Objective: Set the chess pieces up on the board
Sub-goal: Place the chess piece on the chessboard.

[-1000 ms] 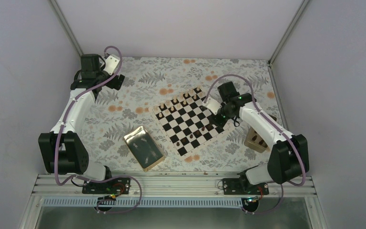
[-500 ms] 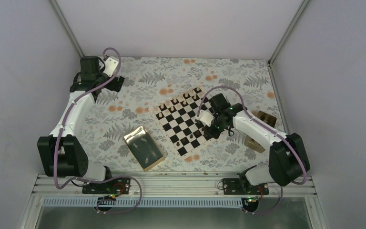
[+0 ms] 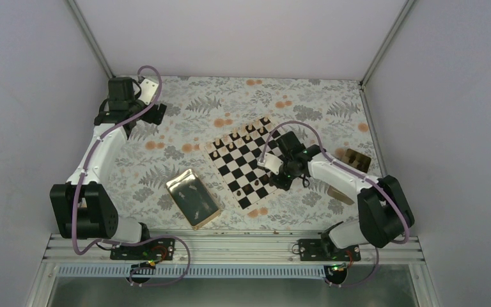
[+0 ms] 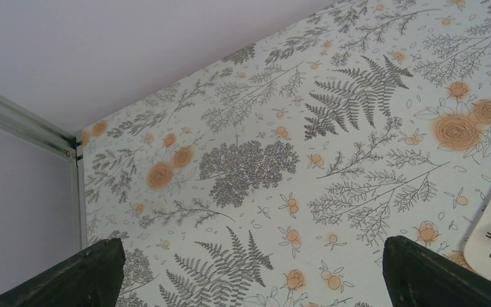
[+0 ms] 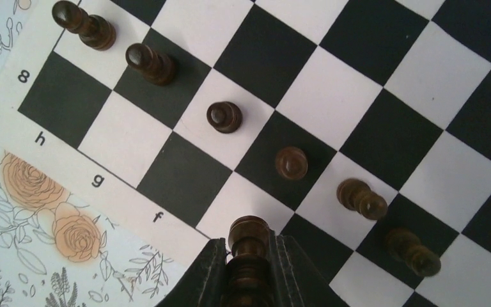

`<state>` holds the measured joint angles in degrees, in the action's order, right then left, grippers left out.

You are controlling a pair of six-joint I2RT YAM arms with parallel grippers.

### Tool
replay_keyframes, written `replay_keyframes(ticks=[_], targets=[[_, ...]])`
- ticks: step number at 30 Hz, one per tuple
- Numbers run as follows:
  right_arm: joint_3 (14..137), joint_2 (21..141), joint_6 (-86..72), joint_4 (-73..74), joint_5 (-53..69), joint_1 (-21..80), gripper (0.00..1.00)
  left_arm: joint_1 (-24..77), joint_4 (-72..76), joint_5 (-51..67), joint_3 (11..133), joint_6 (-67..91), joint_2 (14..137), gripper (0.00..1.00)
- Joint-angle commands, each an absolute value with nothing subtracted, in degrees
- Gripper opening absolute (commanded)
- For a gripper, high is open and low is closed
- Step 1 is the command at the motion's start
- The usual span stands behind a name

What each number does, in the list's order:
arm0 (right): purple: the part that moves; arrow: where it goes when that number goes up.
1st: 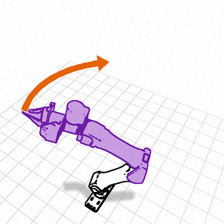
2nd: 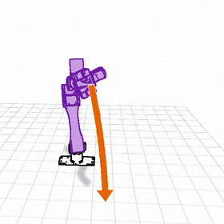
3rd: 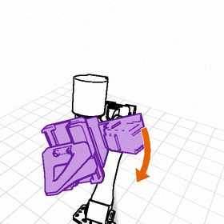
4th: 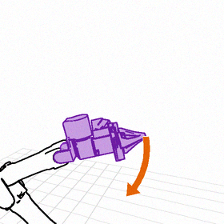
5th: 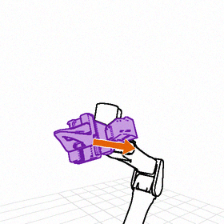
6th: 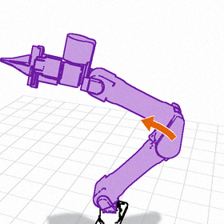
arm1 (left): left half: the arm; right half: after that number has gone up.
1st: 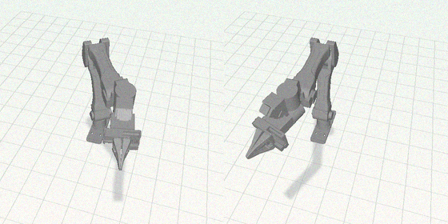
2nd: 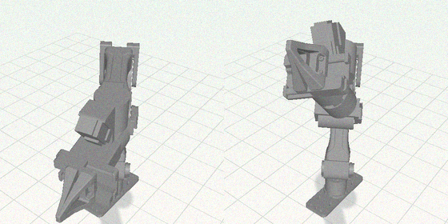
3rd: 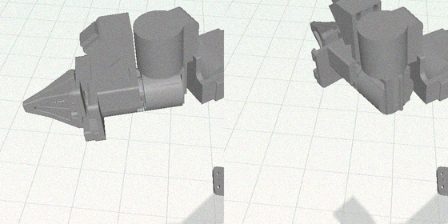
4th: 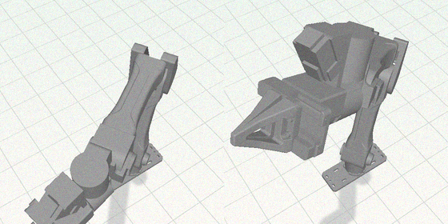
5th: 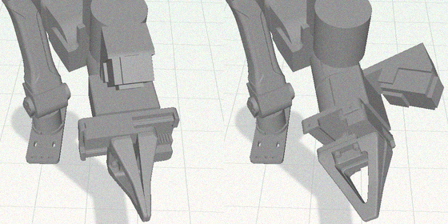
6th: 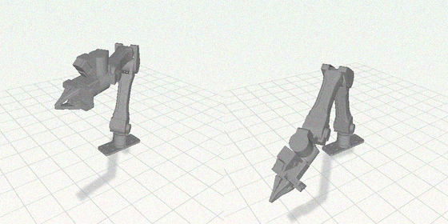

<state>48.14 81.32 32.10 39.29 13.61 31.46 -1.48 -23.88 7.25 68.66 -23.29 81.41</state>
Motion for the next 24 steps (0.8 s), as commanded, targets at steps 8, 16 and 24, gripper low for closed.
replay_keyframes(ticks=[8, 16, 24], targets=[[48.9, 86.7, 32.4, 36.7, 14.6, 33.2, 0.12, -1.5, -22.1, 7.1, 67.5, -22.8, 80.7, 1.0], [48.8, 87.7, 32.3, 36.3, 14.0, 33.3, 0.13, -1.6, -22.0, 7.5, 67.9, -22.8, 81.5, 1.0], [49.7, 87.7, 32.5, 37.3, 13.5, 33.2, 0.2, -1.6, -22.0, 7.7, 67.9, -23.0, 81.7, 1.0]])
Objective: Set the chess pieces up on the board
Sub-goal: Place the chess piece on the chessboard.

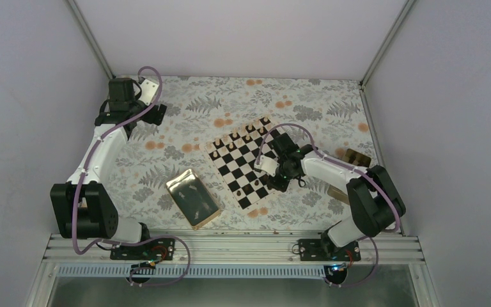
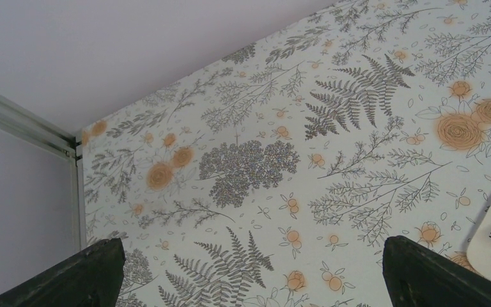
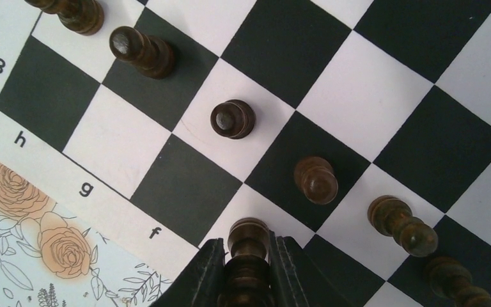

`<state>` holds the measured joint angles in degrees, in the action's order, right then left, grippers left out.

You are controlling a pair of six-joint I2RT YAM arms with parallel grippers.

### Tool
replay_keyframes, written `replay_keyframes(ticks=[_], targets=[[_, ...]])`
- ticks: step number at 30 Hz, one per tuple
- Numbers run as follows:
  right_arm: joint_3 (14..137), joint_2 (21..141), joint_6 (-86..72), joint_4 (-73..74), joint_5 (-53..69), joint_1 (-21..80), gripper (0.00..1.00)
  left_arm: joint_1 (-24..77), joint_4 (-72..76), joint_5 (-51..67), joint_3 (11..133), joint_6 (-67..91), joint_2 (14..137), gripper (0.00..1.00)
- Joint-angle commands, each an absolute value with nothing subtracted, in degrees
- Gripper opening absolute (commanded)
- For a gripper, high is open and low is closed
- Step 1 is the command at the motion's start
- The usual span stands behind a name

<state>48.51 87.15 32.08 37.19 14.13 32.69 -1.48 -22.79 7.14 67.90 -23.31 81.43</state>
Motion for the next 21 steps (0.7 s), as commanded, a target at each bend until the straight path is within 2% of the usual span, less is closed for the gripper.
replay_keyframes(ticks=[1, 5, 17, 19, 21], targets=[[49.9, 87.3, 32.5, 37.5, 13.7, 33.2, 0.21, -1.6, -21.9, 7.6, 67.9, -23.0, 81.8, 1.0], [50.8, 85.5, 32.4, 38.7, 13.4, 33.2, 0.25, -1.6, -21.8, 7.6, 67.8, -23.0, 81.9, 1.0], [54.4, 76.9, 31.3, 45.7, 12.2, 32.4, 0.3, -1.6, -22.4, 8.3, 68.3, -23.3, 80.9, 1.0], [55.5, 73.5, 31.5, 46.7, 10.8, 30.0, 0.33, -1.6, -22.4, 8.1, 68.2, -23.3, 80.4, 1.0], [57.1, 70.5, 32.9, 47.7, 10.4, 22.6, 0.35, -1.6, -22.4, 8.2, 68.1, -23.8, 80.4, 1.0]])
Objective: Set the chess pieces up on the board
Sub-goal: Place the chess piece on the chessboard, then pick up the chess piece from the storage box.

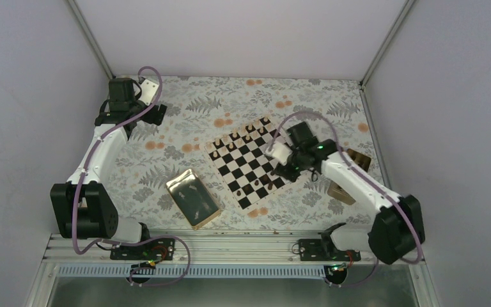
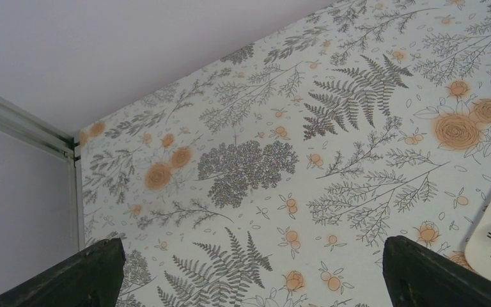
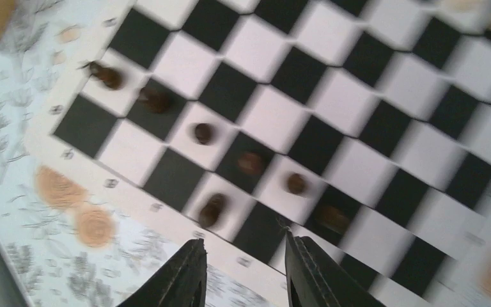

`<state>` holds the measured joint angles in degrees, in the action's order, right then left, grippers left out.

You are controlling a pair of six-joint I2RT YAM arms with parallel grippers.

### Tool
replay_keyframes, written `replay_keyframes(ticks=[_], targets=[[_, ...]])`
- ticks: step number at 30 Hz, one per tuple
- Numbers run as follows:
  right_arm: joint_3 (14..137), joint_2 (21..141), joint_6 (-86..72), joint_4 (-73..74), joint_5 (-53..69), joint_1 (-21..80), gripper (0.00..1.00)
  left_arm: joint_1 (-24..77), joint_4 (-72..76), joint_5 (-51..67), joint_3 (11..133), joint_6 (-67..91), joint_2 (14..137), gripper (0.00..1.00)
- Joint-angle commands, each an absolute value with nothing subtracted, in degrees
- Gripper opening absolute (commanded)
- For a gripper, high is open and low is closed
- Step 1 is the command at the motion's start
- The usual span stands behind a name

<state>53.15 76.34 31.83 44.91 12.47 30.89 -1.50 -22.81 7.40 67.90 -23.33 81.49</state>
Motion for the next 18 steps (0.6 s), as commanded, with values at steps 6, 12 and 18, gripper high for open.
replay_keyframes(ticks=[6, 12, 18], targets=[[59.8, 68.4, 40.4, 49.0, 10.4, -1.8, 0.36, -1.5, -23.3, 7.1, 69.0, -26.5, 80.9, 1.0], [66.1, 75.8, 46.0, 50.4, 12.5, -20.2, 0.36, -1.6, -22.1, 9.2, 69.6, -26.6, 82.2, 1.0], [70.6, 83.0, 44.8, 52.6, 11.4, -25.4, 0.39, -1.5, -19.7, 10.1, 70.1, -26.9, 84.2, 1.0]])
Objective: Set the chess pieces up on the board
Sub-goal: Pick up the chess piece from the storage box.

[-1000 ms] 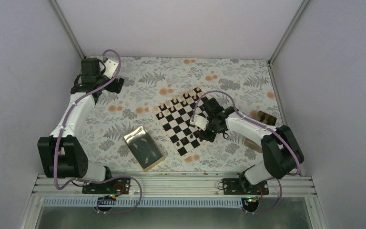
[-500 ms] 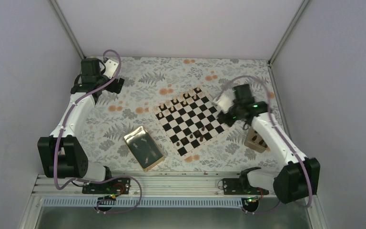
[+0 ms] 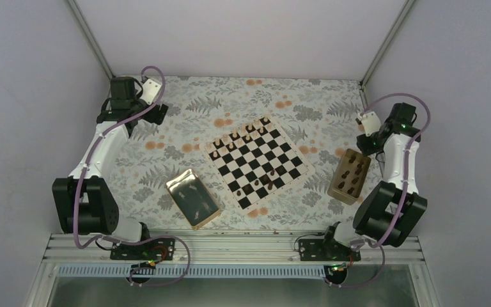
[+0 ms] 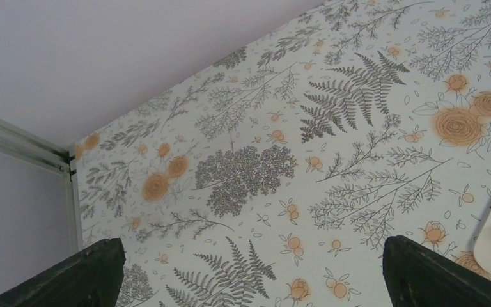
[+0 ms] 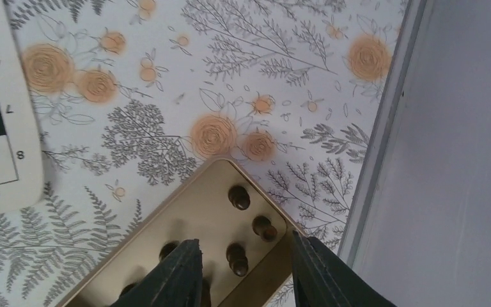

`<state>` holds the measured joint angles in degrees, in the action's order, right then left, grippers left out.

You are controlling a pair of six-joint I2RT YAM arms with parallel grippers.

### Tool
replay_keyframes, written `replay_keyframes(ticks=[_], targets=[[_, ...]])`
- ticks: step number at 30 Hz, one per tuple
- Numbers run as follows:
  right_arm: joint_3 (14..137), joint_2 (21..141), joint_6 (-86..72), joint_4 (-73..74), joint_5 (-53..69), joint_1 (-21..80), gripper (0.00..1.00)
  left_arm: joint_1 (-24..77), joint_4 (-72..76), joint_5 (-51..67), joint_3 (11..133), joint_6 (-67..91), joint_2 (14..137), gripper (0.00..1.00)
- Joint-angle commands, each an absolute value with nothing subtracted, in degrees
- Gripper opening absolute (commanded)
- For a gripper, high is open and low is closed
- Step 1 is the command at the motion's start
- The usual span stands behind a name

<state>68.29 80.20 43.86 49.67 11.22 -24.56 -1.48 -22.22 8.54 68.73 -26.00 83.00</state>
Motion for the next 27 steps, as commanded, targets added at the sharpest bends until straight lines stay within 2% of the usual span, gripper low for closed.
replay_keyframes(ticks=[1, 10, 27], targets=[[70.6, 83.8, 44.4, 53.2, 11.0, -25.4, 0.4, -1.5, -19.3, 9.9, 70.0, -27.2, 84.5, 1.0], [61.8, 83.2, 45.2, 53.6, 9.5, -25.4, 0.46, -1.5, -16.9, 10.6, 67.8, -29.2, 85.1, 1.0], [53.5, 86.1, 45.2, 44.7, 7.4, -25.4, 0.48, -1.5, -16.7, 11.4, 67.2, -28.1, 84.9, 1.0]])
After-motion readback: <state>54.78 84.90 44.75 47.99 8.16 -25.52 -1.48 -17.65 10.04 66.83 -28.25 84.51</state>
